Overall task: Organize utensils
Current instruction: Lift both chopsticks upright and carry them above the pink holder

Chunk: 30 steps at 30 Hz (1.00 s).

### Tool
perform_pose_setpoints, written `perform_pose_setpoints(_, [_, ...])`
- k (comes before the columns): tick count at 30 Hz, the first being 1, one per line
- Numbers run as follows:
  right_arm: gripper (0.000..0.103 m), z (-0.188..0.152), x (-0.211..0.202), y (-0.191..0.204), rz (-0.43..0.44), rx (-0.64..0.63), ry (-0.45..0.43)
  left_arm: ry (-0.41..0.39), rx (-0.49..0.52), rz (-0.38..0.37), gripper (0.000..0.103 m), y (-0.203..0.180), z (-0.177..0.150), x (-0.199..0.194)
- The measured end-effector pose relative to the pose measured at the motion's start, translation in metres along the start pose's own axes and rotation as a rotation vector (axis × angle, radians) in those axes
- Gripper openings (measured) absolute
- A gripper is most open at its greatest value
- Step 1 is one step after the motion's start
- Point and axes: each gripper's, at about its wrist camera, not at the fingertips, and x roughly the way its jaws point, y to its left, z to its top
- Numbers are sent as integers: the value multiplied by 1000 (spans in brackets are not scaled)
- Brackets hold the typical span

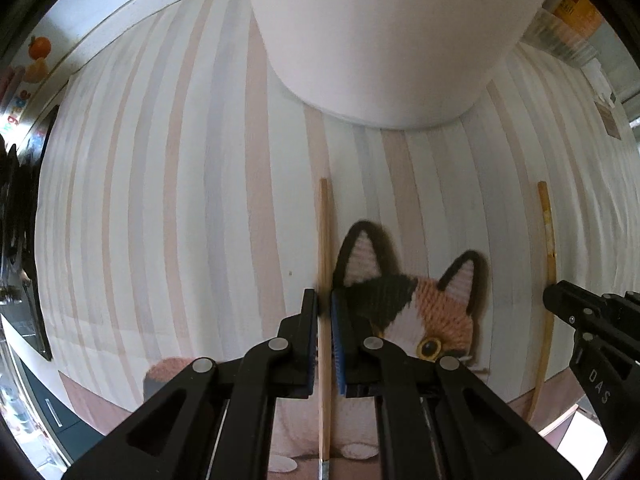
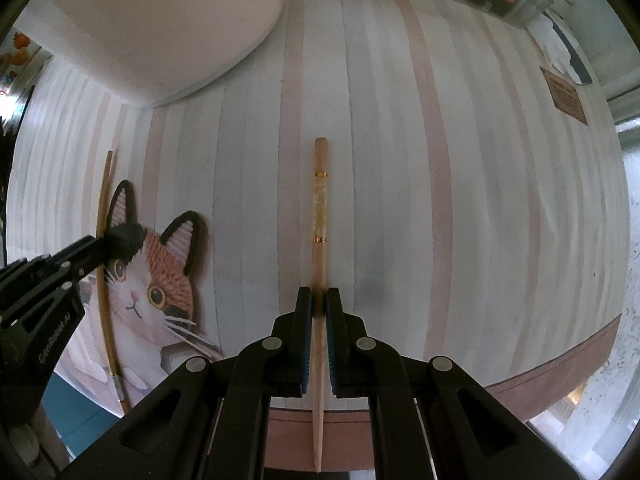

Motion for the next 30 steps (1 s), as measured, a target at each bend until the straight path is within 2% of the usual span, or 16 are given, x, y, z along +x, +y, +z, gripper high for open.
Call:
perform_pose_setpoints(7, [7, 17, 6, 14, -33, -16, -2, 13, -70, -48, 5, 7, 12, 5])
perform_pose_setpoints(9, [7, 18, 6, 15, -26, -9, -10, 5, -76, -33, 5, 10, 12, 6])
perform_pose_setpoints(13, [7, 12, -9, 8, -5, 27, -74, -83, -95, 30, 4, 21, 0, -14])
perform_pose_setpoints(17, [7, 8, -40, -6, 12, 53, -157, -170, -128, 54, 4, 33, -9, -41])
perform_pose_setpoints(24, [7, 3, -101, -28, 14, 98, -327, -312, -174, 46, 4, 53, -24, -103])
perform_pose_setpoints(30, [7, 0, -133, -44, 31, 129, -416, -401, -217, 50, 4, 75, -29, -142])
